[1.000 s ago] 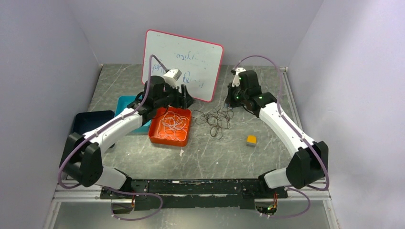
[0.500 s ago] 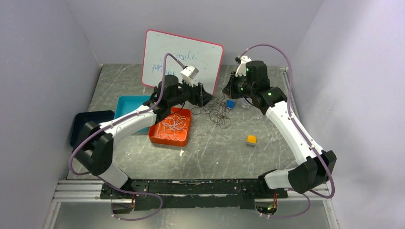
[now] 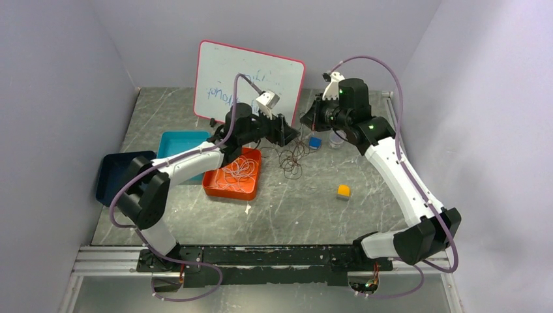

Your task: Untangle the cables

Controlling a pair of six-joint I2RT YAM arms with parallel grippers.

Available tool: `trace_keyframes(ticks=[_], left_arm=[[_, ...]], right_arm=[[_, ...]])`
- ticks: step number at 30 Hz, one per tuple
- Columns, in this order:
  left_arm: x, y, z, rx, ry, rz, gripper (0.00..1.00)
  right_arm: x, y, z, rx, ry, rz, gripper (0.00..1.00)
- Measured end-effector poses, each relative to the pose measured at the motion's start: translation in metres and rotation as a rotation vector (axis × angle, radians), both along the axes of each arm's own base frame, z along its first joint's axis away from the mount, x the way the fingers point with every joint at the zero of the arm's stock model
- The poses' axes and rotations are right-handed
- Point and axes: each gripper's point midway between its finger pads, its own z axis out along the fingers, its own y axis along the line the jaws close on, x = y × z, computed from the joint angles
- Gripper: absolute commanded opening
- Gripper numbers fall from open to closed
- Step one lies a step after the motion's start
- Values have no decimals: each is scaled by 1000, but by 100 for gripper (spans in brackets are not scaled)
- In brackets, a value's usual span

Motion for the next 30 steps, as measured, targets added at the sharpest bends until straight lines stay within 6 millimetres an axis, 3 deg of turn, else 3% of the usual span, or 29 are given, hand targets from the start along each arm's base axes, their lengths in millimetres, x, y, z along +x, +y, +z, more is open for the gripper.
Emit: trace_keyframes(ticks=[10, 15, 20, 26, 30], left_arm=[[-5, -15, -23, 16, 36, -37, 69], [0, -21, -56, 53, 82, -41, 64], [-3, -26, -91, 105, 141, -49, 59], [-14, -35, -96, 114, 149, -73, 54], [-17, -37, -103, 124, 160, -72, 40]], right_arm=[[-1, 9, 21, 59, -28, 29, 0], [-2, 17, 41, 107, -65, 67, 0], [-5, 20, 81, 154, -154, 91, 0], [-17, 11, 133, 193, -294, 78, 0], [-23, 3, 161, 202, -378, 55, 0]])
